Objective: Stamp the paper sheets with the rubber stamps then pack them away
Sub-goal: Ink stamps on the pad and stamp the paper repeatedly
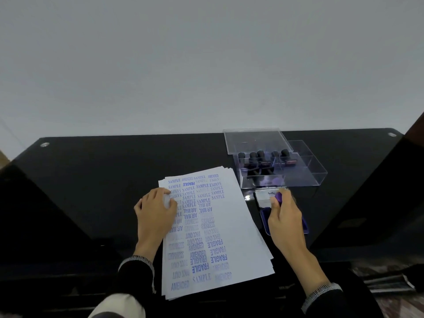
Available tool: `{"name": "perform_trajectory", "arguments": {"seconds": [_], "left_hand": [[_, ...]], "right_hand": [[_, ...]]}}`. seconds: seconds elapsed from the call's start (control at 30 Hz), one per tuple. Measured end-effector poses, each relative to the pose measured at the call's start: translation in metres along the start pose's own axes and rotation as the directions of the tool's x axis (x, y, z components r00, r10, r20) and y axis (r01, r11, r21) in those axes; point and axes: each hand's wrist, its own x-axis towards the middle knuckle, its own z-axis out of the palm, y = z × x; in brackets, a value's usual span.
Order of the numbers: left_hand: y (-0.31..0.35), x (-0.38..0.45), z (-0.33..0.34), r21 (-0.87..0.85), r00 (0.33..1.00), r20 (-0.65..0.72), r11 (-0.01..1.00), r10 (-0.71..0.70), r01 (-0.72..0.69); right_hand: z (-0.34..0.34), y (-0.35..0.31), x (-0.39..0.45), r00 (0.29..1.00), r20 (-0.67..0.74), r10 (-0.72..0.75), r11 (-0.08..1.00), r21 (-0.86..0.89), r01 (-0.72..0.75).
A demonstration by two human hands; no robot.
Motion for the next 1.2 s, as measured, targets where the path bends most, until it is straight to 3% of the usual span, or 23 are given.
{"name": "perform_trajectory", "arguments": {"seconds": [0.13,0.3,0.8,1.2], "left_hand": [[0.000,0.000,0.000,0.001,1.000,0.002,1.000,-0.004,0.004],[-0.001,0.001,0.001,0.001,1.000,0.004,1.000,-0.006,0.006],[-0.004,0.003,0.005,0.014,1.000,-0.006,1.000,-0.005,0.005],[-0.005,0.002,0.004,0.007,1.000,-0.004,1.000,-0.006,0.006]], "right_hand": [[0.017,-0.023,0.007,0.996,0.084,-0.023,0.977,0.215,0.005],[0.047,-0.044,0.018,0.973,0.222,-0.063,0.946,0.325,-0.013],[0.082,-0.049,0.024,0.941,0.310,-0.133,0.985,0.145,0.091],[0.087,-0.047,0.018,0.938,0.268,-0.219,0.975,0.092,0.202]]}}
